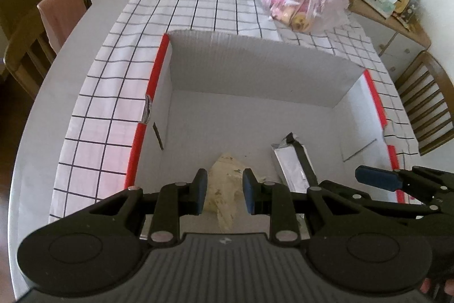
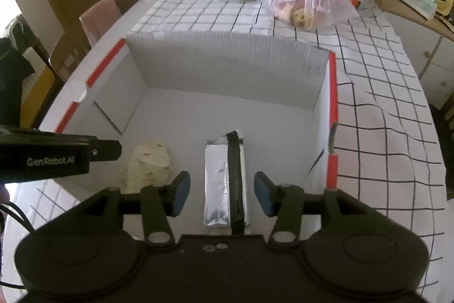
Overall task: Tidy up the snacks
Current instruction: 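Open both tools to drop the bun bag and silver bar in the box, then grasp the yellow Minion pouch with the left tool while the right tool grasps the yellow candy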
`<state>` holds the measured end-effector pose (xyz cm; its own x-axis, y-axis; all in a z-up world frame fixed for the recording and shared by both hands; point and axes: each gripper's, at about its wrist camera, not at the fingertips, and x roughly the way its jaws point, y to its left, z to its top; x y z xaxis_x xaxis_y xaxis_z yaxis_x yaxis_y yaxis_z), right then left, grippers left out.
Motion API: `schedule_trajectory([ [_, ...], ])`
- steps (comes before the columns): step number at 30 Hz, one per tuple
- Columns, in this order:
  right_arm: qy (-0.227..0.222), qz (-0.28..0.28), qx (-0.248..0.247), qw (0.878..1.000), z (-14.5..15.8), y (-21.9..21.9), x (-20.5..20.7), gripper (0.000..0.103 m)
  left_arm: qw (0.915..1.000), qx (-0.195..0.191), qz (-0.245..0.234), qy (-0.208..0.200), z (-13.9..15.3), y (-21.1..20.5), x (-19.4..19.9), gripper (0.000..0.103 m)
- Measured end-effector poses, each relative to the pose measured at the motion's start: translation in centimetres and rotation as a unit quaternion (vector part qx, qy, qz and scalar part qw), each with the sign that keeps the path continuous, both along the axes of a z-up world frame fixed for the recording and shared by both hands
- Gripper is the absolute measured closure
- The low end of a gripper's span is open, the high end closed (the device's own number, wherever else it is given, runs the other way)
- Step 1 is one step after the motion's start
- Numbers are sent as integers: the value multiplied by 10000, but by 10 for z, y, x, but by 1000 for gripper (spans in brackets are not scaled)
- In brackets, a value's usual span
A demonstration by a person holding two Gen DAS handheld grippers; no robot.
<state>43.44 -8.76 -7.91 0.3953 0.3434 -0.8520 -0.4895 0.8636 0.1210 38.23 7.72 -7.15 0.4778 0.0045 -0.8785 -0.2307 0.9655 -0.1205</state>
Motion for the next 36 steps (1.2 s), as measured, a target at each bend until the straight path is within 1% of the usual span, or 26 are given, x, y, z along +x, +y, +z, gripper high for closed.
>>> schedule_trajectory([
  [6,-173,-83,194,9996,25,-7,-19,42,9997,31,-76,-217,22,-4,-21,77],
  [7,-202,-95,220,9995,29,-8,-22,39,9996,36,-95,-263,27,-5,-25,77],
  [10,-310,-119,287,9990,41,-11,-34,37,9992,24,-121,-386,38,-6,-38,77],
  [13,-413,-158,362,9984,52,-14,-47,32,9986,46,-161,-493,49,-8,-52,77],
  [15,-468,-170,414,9979,59,-16,-57,30,9982,59,-189,-567,56,-9,-61,75],
  [17,-534,-181,449,9974,66,-18,-67,25,9978,43,-195,-633,61,-8,-71,73],
  [18,-565,-186,475,9971,69,-18,-72,25,9976,41,-210,-665,64,-9,-76,70],
  [19,-594,-194,499,9968,72,-19,-78,24,9973,51,-219,-696,67,-9,-81,60],
  [20,-614,-198,518,9966,75,-20,-82,23,9969,56,-216,-748,70,-9,-86,54],
  [21,-635,-201,538,9963,78,-21,-87,21,9964,47,-205,-816,73,-9,-92,44],
  [22,-657,-206,552,9961,80,-22,-92,17,9958,39,-202,-890,76,-8,-100,42],
  [23,-685,-208,572,9958,83,-23,-98,16,9955,32,-223,-916,78,-8,-105,42],
  [27,-721,-198,632,9952,90,-31,-121,15,9948,65,-300,-970,82,-9,-128,41],
  [28,-734,-196,636,9951,91,-33,-126,15,9945,66,-323,-989,83,-9,-132,38],
  [30,-769,-204,643,9948,94,-37,-137,9,9938,90,-355,-1045,83,-10,-145,36],
  [31,-792,-226,643,9945,94,-39,-142,2,9935,105,-373,-1068,84,-11,-150,35],
  [33,-824,-263,686,9939,95,-43,-153,2,9932,141,-364,-1101,83,-12,-160,34],
  [36,-762,-270,746,9939,94,-48,-168,2,9920,137,-365,-1204,81,-14,-179,28],
])
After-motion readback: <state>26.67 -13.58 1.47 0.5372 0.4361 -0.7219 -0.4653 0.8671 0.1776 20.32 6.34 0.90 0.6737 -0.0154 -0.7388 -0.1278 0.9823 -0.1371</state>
